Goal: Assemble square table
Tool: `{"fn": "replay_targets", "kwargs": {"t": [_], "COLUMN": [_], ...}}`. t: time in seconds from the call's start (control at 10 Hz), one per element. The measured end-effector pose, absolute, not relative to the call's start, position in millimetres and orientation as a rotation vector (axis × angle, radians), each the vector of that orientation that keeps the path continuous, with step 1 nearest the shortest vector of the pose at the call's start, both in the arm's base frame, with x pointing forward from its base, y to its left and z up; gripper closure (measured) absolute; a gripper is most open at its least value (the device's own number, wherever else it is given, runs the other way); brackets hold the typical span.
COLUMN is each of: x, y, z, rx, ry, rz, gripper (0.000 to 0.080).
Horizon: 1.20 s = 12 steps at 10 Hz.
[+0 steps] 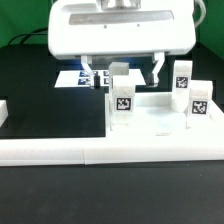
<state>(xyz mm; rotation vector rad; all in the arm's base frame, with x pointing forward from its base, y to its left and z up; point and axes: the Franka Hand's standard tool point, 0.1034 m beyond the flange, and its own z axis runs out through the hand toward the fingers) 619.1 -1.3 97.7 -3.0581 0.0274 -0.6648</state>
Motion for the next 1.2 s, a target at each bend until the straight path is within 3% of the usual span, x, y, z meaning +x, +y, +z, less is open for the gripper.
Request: {"fn": "replay_targets", "kwargs": {"t": [0.5,0.8,1.0,1.1,1.2], "x": [625.4,629.4,629.3,629.4,629.4], "y": [5.0,2.2,2.2,1.2,0.7], "z": [80.4,75.4,75.3,75.2,75.1], "rx": [-3.026,-3.02,-3.02,-3.017,-3.009], "ry": [0.057,0.068,0.091,0.186,0.29], "rz": [-0.047,0.014,0.016,0.02,0.027], "gripper": [0.0151,0.0151,0.0407,0.0407,0.0509]}}
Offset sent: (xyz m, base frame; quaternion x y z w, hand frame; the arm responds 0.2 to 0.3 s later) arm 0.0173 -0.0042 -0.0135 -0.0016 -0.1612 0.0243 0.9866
